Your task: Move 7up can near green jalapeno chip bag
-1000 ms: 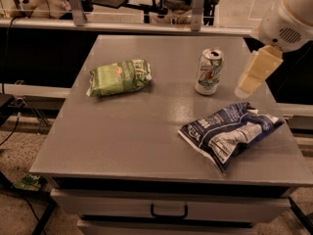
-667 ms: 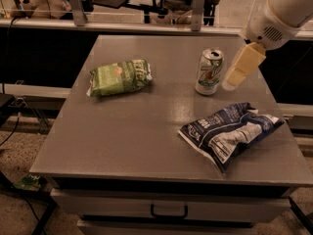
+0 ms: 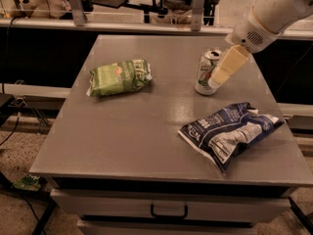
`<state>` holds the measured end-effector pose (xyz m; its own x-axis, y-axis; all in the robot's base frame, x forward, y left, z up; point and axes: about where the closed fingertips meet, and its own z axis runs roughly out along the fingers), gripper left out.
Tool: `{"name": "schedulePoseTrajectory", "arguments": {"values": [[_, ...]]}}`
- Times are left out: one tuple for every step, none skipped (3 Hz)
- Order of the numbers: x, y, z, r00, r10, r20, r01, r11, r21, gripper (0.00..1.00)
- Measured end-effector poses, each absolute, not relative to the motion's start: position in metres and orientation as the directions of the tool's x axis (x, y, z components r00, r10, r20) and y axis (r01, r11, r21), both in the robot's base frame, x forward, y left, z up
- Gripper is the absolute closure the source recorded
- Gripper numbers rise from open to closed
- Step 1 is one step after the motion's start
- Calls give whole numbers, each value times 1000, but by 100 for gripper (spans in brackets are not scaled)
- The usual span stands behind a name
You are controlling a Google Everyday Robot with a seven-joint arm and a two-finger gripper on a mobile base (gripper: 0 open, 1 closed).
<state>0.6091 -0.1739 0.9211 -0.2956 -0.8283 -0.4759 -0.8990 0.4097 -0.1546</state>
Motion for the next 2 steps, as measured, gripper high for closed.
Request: {"name": "schedulePoseTrajectory", "arguments": {"values": [[619,-159,910,-277,-814,-511,-909,394,-134,3],[623,-151,904,-266,-807,-527,-916,382,-123,31]]}}
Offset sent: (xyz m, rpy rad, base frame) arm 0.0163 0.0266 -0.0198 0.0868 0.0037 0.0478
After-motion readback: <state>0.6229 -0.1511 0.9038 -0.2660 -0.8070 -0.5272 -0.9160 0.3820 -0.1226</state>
